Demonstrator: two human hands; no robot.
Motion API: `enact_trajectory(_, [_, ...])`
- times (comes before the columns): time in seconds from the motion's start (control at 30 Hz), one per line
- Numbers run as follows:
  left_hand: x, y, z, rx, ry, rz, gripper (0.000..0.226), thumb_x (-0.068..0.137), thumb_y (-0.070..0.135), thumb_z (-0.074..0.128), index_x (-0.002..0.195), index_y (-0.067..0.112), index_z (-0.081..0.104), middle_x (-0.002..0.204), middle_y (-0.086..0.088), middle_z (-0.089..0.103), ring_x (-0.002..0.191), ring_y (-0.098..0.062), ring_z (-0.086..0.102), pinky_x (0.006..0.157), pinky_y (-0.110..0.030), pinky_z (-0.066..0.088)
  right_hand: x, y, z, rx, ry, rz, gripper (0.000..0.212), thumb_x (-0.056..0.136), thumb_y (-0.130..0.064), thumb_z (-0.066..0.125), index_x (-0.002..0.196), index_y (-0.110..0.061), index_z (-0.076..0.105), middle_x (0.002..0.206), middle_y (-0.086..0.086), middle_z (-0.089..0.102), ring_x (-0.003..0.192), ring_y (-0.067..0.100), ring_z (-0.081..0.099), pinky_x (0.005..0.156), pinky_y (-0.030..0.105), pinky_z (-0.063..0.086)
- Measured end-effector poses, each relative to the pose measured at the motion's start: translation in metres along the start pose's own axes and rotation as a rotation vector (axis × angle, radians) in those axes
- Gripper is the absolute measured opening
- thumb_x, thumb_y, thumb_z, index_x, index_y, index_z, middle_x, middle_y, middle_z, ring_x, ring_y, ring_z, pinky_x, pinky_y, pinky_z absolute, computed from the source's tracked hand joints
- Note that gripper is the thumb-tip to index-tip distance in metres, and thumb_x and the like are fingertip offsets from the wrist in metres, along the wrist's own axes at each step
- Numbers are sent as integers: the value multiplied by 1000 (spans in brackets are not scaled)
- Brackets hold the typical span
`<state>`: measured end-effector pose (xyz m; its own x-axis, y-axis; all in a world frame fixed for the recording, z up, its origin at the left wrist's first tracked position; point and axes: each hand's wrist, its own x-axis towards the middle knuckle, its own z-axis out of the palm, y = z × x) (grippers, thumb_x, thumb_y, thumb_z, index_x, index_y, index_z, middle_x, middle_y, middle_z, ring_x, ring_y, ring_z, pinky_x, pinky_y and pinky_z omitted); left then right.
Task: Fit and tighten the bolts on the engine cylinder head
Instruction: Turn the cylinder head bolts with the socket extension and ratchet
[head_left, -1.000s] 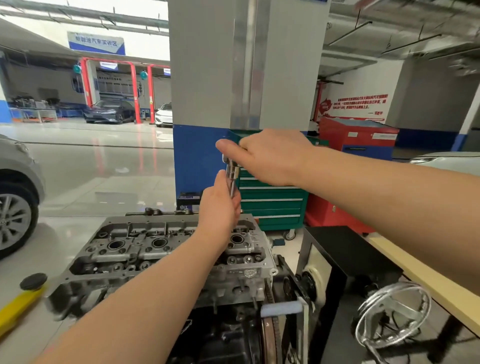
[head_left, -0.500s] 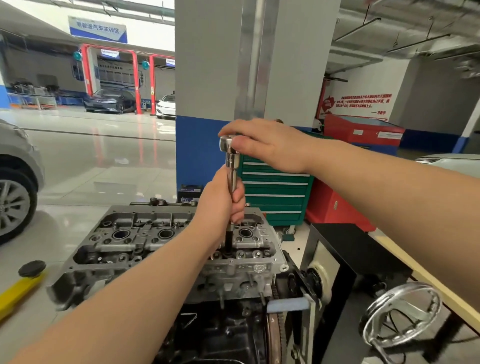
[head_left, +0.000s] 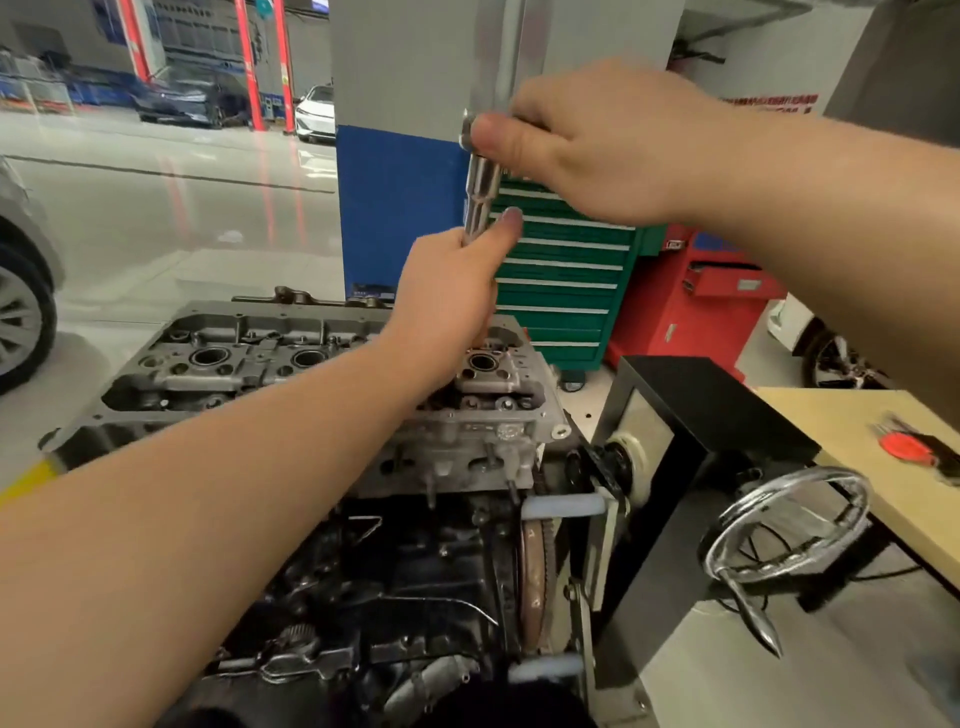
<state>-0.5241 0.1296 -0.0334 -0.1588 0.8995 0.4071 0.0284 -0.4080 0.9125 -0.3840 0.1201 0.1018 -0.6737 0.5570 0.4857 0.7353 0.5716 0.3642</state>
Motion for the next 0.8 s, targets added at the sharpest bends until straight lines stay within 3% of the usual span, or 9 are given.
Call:
enact_trajectory(0.07, [6, -5, -8, -113, -190, -60, 52, 84, 62, 69, 54, 27, 46, 49, 0, 37, 41, -20, 29, 43, -28, 33, 1, 13, 7, 31, 16, -71, 56, 104, -65, 27, 99, -18, 56, 77, 6, 56, 70, 29, 50, 60, 38, 32])
enact_trajectory(0.17, [11, -9, -18, -182, -381, -96, 54, 91, 59, 69, 55, 28, 44, 50, 3, 30, 43, -20, 22, 45, -27, 32, 1, 28, 10, 138, 14, -148, 41, 106, -56, 34, 114, -24, 58, 83, 1, 58, 80, 28, 53, 71, 39, 36])
enact_trajectory(0.27, [9, -8, -20, -178, -375, -91, 52, 92, 61, 68, 57, 30, 46, 53, 3, 30, 46, -20, 25, 46, -29, 36, 6, 35, 16, 118, -47, -112, 54, 102, -60, 28, 145, -34, 50, 118, 3, 64, 112, 30, 54, 95, 48, 41])
enact_trajectory(0.33, [9, -7, -21, -178, -360, -100, 50, 93, 60, 67, 57, 32, 48, 54, 4, 30, 47, -19, 27, 47, -29, 38, 14, 37, 19, 75, -95, -110, 61, 102, -61, 22, 158, -40, 32, 145, 5, 52, 133, 31, 44, 110, 56, 33])
enact_trajectory(0.4, [10, -5, -23, -202, -390, -125, 51, 94, 57, 66, 55, 31, 46, 53, 4, 27, 47, -19, 24, 47, -28, 36, 21, 39, 20, 125, -138, -157, 60, 104, -56, 24, 162, -37, 23, 153, 8, 45, 140, 33, 39, 116, 55, 29])
enact_trajectory(0.5, [8, -4, -25, -216, -464, -127, 52, 96, 51, 64, 55, 29, 40, 51, 4, 25, 46, -21, 19, 47, -27, 33, 24, 44, 26, 224, -168, -170, 58, 109, -47, 33, 163, -26, 23, 158, 11, 42, 144, 31, 38, 121, 44, 26])
enact_trajectory(0.57, [5, -4, -26, -200, -486, -102, 51, 98, 48, 63, 58, 28, 38, 50, 3, 26, 46, -21, 21, 47, -28, 33, 26, 40, 29, 270, -132, -184, 55, 109, -43, 43, 158, -20, 35, 154, 9, 46, 141, 25, 41, 119, 35, 28])
enact_trajectory(0.67, [4, -5, -30, -222, -468, -107, 52, 100, 47, 61, 59, 28, 36, 50, 4, 26, 45, -20, 23, 48, -28, 35, 36, 26, 30, 213, -137, -200, 47, 104, -52, 47, 137, -18, 52, 132, 9, 57, 122, 26, 51, 101, 41, 41])
enact_trajectory(0.8, [3, -6, -28, -194, -409, -85, 51, 98, 47, 64, 60, 27, 35, 51, 3, 28, 46, -20, 25, 47, -28, 35, 41, 16, 10, -160, -202, -40, 24, 105, -44, 45, 98, -20, 44, 102, 12, 59, 84, 29, 51, 71, 40, 37])
